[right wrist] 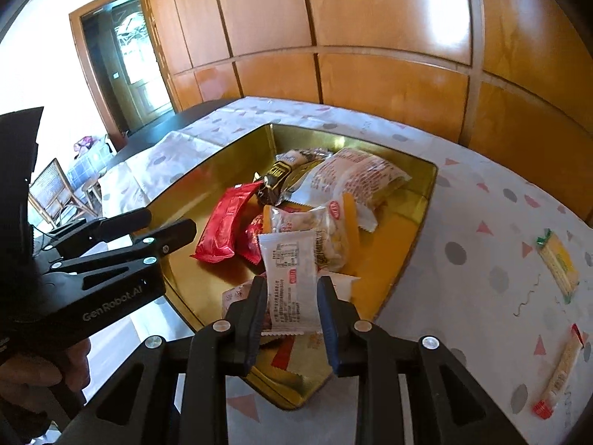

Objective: Organize snacks
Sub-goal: 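Lower the white printed packet into the tin and open the right tool, then move both tools away from the tin toward the remaining snacks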

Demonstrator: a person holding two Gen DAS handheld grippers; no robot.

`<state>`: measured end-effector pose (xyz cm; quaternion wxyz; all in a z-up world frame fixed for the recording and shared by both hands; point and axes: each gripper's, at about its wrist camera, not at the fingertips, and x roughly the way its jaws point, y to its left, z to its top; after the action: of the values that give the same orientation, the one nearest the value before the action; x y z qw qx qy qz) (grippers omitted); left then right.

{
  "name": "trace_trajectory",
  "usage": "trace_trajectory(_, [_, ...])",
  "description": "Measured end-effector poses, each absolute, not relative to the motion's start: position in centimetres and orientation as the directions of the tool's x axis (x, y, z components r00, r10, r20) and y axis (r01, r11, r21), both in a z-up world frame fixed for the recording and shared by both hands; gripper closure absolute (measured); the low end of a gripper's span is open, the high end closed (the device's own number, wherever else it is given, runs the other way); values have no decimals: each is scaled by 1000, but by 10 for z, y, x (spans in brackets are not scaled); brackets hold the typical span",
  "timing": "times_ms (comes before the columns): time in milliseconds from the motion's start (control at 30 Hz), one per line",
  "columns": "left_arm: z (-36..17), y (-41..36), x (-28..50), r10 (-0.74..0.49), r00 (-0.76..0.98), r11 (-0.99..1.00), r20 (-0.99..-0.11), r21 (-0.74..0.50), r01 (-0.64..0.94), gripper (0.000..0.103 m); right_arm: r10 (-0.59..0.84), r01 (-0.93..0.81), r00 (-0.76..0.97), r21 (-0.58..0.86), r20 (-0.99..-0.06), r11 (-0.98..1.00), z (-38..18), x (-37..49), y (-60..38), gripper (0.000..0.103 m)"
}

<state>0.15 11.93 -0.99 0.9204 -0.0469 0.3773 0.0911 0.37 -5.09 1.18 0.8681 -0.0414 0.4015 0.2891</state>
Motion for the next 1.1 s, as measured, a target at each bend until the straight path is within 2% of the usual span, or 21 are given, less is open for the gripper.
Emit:
trace_trajectory(300, [-3, 103, 0, 114, 713, 987, -692, -4, -161, 46, 425, -433, 595, 174, -682, 884, 27, -6, -103, 71])
trace_trajectory(600, [7, 72, 4, 58, 732, 998, -679, 19, -61, 46, 276, -175, 650, 214, -708, 961, 12, -8, -202, 71])
trace_trajectory(733, [13, 47, 7, -17, 738, 999, -674, 19, 40, 39, 150, 21, 676, 222, -722, 975, -1, -19, -264, 71])
trace_trajectory(933, [20, -18, 13, -171, 720, 964, -673, 37, 263, 39, -43, 303, 641, 201, -767, 931, -23, -43, -348, 71])
trace_trajectory(1100, [13, -87, 26, -311, 625, 889, -716, 14, 458, 39, -122, 425, 584, 173, -803, 889, -42, -62, -392, 71])
